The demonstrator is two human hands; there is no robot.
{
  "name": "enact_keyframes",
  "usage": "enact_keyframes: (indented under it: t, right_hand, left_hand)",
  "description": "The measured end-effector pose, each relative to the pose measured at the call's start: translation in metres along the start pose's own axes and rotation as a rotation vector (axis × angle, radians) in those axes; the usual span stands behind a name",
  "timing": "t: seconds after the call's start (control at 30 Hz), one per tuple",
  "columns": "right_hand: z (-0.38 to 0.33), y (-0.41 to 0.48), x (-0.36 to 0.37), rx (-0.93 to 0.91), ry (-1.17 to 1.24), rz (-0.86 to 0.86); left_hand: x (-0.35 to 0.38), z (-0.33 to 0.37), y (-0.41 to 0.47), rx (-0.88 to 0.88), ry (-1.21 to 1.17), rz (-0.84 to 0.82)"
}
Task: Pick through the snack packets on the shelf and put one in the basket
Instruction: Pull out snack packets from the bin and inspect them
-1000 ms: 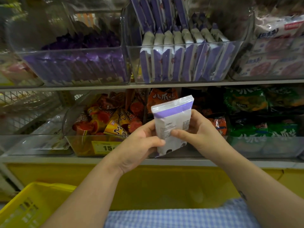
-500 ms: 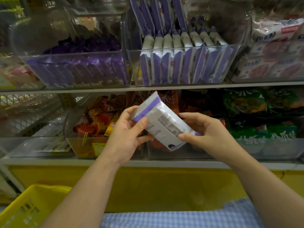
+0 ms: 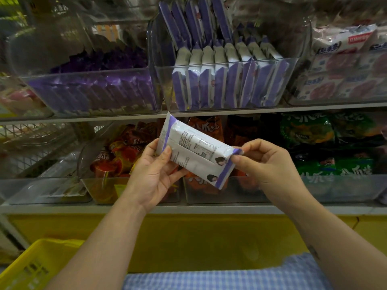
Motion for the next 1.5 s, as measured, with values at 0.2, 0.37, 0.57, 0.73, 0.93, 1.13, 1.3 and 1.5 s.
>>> enact_keyframes:
  t: [0.2,0.37,0.57,0.73,0.93,1.13,1.3,1.5]
  right_hand:
    - [0.006,-0.005,0.011,0.092,0.039,-0.083]
    - [0.001,-0.011,0.020,0.039,-0.058,-0.102]
    - [-0.005,-0.015,0.028,0.001,-0.123,-0.165]
    - [-0.006,-0.018,0.032,0.014,-0.096,-0.195]
    - [-0.006,-0.017,0.031,0.026,-0.049,-0.195]
    - [-0.003,-0.015,0.028,0.043,-0.030,-0.194]
    - [0.002,-0.012,0.027,0.051,-0.014,-0.195]
    - [0.013,-0.010,0.037,0.169,0.240,-0.160]
  left_hand:
    - [0.002,0.006,-0.010,0.249,0.320,0.180]
    - [0.021,-0.022,-0.016,0.121,0.393,0.069]
    - [0.030,-0.024,-0.020,0.011,0.222,0.038]
    - [0.023,-0.022,-0.020,-0.061,0.091,0.124]
    - [0.017,-0.022,-0.016,-0.095,-0.030,0.153]
    - [0.012,-0.023,-0.014,-0.122,-0.118,0.141]
    - [0.016,-0.019,-0.017,-0.119,-0.079,0.086]
    - [0.022,-0.011,-0.031,-0.110,0.302,-0.102]
Point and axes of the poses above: each hand's wrist, its own y-axis towards the middle knuckle, its own x-axis out of the palm, z = x × y, the point moved 8 cm from there along y, towards the middle knuckle, and after that the axes turned 12 degrees about z, right-handed, at the moved point
